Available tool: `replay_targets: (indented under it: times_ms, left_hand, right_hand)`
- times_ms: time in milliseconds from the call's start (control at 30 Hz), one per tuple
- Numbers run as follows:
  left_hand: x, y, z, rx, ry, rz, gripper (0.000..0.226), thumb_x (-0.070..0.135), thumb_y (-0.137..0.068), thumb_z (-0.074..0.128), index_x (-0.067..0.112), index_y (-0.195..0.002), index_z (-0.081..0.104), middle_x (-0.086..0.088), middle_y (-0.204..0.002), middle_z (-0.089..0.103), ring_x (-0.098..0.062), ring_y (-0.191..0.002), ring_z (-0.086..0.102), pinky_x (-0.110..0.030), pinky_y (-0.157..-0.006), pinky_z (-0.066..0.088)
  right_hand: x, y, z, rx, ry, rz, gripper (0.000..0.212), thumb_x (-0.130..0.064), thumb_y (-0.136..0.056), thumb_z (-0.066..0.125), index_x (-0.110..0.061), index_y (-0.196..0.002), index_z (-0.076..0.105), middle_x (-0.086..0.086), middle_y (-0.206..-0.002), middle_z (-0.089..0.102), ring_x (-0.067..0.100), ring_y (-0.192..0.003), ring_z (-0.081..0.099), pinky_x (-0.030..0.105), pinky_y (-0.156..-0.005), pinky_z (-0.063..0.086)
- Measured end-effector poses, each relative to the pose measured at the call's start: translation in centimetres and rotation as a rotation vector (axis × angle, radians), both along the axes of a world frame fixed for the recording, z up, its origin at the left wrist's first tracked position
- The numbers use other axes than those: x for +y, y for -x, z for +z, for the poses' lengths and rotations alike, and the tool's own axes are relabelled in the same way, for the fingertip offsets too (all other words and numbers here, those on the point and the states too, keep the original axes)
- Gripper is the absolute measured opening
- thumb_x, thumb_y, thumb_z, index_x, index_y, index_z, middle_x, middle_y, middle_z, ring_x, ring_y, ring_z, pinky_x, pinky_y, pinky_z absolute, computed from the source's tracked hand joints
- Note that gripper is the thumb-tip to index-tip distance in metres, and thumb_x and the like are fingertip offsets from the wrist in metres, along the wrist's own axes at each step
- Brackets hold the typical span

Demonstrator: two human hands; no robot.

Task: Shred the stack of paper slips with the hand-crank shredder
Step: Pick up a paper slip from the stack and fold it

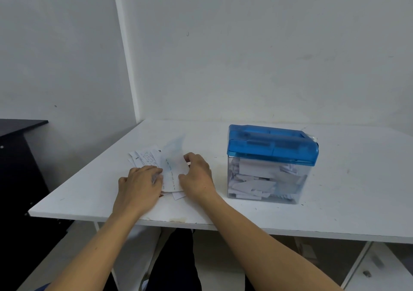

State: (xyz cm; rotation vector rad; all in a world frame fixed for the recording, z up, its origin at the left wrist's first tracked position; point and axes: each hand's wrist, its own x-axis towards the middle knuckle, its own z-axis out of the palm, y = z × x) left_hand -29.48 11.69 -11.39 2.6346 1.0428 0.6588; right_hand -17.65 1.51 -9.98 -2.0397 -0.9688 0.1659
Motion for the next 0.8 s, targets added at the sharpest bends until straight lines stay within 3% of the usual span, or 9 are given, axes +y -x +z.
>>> replay_targets:
  times_ms: [200, 300, 400, 500, 567, 667, 800]
  left_hand:
    - [0.2, -0.1, 0.0, -0.087, 0.075, 0.043, 0.039, 0.042, -0.105, 0.038, 0.022, -0.128, 0.062, 0.002, -0.139, 0.053, -0.023, -0.129, 0.043, -0.045, -0.104, 0.031]
    - [0.4, -0.2, 0.2, -0.111, 0.114, 0.041, 0.045, 0.049, -0.105, 0.035, 0.022, -0.119, 0.068, 0.003, -0.135, 0.054, -0.024, -0.127, 0.042, -0.044, -0.103, 0.03]
    - [0.2, -0.1, 0.5, -0.168, 0.163, 0.027, 0.046, 0.051, -0.104, 0.037, 0.022, -0.114, 0.071, 0.005, -0.135, 0.056, -0.025, -0.13, 0.041, -0.046, -0.104, 0.027]
    - [0.0, 0.3, 1.1, -0.285, 0.256, 0.013, 0.037, 0.052, -0.102, 0.043, 0.025, -0.096, 0.069, 0.005, -0.12, 0.066, -0.025, -0.117, 0.054, -0.045, -0.102, 0.034]
    - [-0.5, 0.6, 2.1, -0.444, 0.437, -0.039, 0.04, 0.051, -0.101, 0.049, 0.021, -0.083, 0.07, 0.005, -0.098, 0.072, -0.023, -0.097, 0.063, -0.038, -0.088, 0.047]
    - [-1.2, 0.6, 4.5, -0.65, 0.618, -0.057, 0.036, 0.045, -0.096, 0.061, 0.014, -0.084, 0.076, -0.003, -0.083, 0.076, -0.024, -0.086, 0.069, -0.027, -0.07, 0.048]
    - [-2.0, 0.3, 8.6, -0.797, 0.716, -0.18, 0.022, 0.039, -0.09, 0.071, 0.018, -0.095, 0.078, 0.002, -0.091, 0.079, -0.017, -0.088, 0.074, -0.031, -0.084, 0.056]
  right_hand:
    - [-0.5, -0.4, 0.2, 0.156, -0.243, -0.006, 0.039, -0.009, -0.092, 0.062, -0.018, -0.129, 0.057, -0.003, -0.127, 0.057, 0.015, -0.111, 0.059, 0.021, -0.087, 0.053]
    - [-0.6, -0.4, 0.3, 0.202, -0.302, 0.011, 0.035, -0.012, -0.093, 0.062, -0.017, -0.127, 0.059, -0.006, -0.117, 0.064, 0.01, -0.103, 0.06, 0.011, -0.079, 0.049]
    - [-0.7, -0.4, 0.4, 0.219, -0.341, 0.037, 0.032, -0.013, -0.094, 0.063, -0.018, -0.125, 0.061, -0.005, -0.116, 0.066, 0.011, -0.103, 0.063, 0.019, -0.084, 0.055]
    - [-0.8, -0.1, 0.8, 0.266, -0.363, 0.07, 0.038, -0.014, -0.096, 0.062, -0.023, -0.132, 0.055, -0.005, -0.12, 0.062, 0.013, -0.104, 0.062, 0.013, -0.072, 0.053]
    - [-0.7, 0.4, 1.8, 0.29, -0.407, 0.118, 0.043, -0.012, -0.096, 0.06, -0.025, -0.136, 0.051, -0.007, -0.121, 0.06, 0.013, -0.105, 0.061, 0.013, -0.071, 0.054]
    - [-0.5, 1.2, 4.5, 0.313, -0.48, 0.165, 0.046, -0.006, -0.094, 0.06, -0.019, -0.137, 0.05, -0.001, -0.123, 0.06, 0.015, -0.105, 0.061, 0.016, -0.073, 0.054]
    - [-1.5, 1.3, 9.1, 0.343, -0.471, 0.201, 0.05, -0.01, -0.095, 0.063, -0.018, -0.141, 0.046, 0.003, -0.129, 0.06, 0.02, -0.108, 0.061, 0.021, -0.075, 0.055]
